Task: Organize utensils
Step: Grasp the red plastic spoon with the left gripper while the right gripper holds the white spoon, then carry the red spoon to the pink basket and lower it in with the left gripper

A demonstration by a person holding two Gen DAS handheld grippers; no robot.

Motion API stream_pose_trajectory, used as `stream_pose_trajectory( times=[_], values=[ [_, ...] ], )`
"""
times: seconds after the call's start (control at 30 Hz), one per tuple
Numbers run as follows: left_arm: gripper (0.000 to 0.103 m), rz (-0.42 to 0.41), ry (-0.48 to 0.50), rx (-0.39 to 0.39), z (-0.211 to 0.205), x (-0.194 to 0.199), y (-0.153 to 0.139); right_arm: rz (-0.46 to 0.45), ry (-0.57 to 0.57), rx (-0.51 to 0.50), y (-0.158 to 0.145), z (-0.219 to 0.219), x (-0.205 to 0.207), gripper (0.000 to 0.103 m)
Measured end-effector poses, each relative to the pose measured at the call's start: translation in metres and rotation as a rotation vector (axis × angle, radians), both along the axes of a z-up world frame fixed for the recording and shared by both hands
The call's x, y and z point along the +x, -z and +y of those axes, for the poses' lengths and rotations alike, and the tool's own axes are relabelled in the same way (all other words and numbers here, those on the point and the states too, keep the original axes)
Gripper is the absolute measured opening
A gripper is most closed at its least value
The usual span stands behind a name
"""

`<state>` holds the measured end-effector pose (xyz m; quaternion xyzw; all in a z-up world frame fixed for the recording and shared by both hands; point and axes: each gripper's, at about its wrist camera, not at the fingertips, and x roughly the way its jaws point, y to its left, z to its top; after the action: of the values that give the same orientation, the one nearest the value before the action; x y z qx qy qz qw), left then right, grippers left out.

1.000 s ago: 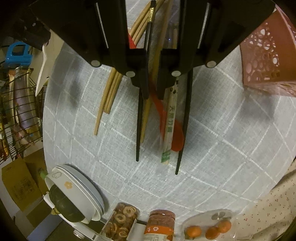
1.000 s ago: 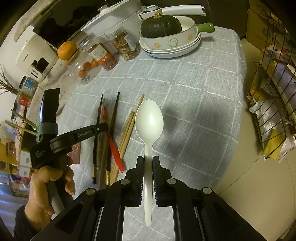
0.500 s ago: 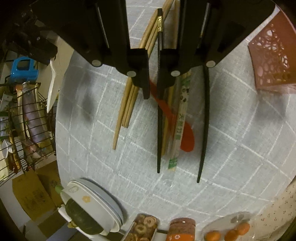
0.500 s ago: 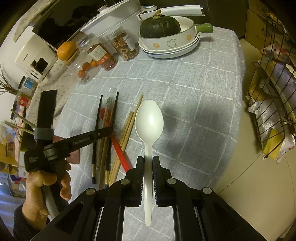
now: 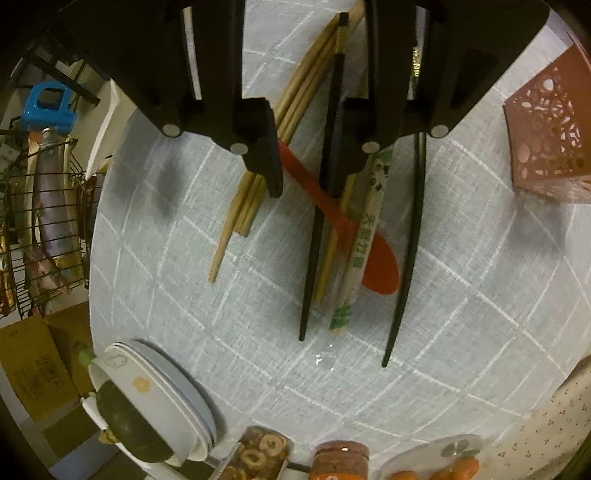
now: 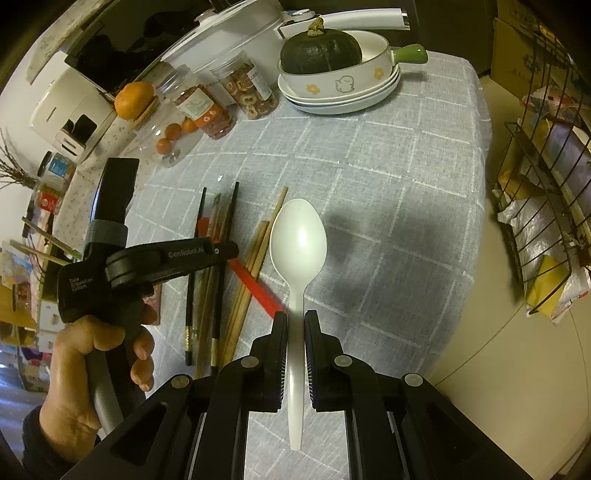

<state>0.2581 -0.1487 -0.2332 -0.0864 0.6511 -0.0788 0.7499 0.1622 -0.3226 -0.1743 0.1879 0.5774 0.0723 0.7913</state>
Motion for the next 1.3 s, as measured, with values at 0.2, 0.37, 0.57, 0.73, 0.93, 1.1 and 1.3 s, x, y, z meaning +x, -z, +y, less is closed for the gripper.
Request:
stream_pose_trajectory(
  times=[0.2, 0.37, 0.57, 0.73, 0.93, 1.1, 1.3],
  values=[
    [0.021, 0.009, -0.017, 0.023, -0.009, -0.005, -0.002, 0.006, 0.004, 0.000, 0.001, 0.001, 0.000, 0.010],
    [0.021, 0.016, 0.010, -0.006, -0.021, -0.013, -0.006, 0.006, 0.008, -0.003, 0.001, 0.000, 0.001, 0.009],
    [0.021, 0.038, -0.040, 0.002, -0.027, -0.005, 0.005, 0.002, 0.001, 0.000, 0.000, 0.003, 0.000, 0.009],
    [0.019, 0.046, -0.091, 0.052, -0.025, 0.003, 0.009, 0.005, 0.000, 0.001, 0.001, 0.001, 0.000, 0.009],
    [0.010, 0.021, -0.095, 0.025, -0.013, 0.012, 0.004, 0.009, 0.011, -0.003, 0.002, -0.004, -0.002, 0.009],
    [0.010, -0.080, -0.005, -0.021, -0.009, -0.008, -0.022, -0.014, 0.023, 0.005, -0.007, -0.006, -0.007, 0.009],
    [0.010, -0.239, 0.100, -0.082, -0.003, -0.049, -0.074, -0.066, 0.036, 0.033, -0.028, -0.005, -0.019, 0.010]
  ],
)
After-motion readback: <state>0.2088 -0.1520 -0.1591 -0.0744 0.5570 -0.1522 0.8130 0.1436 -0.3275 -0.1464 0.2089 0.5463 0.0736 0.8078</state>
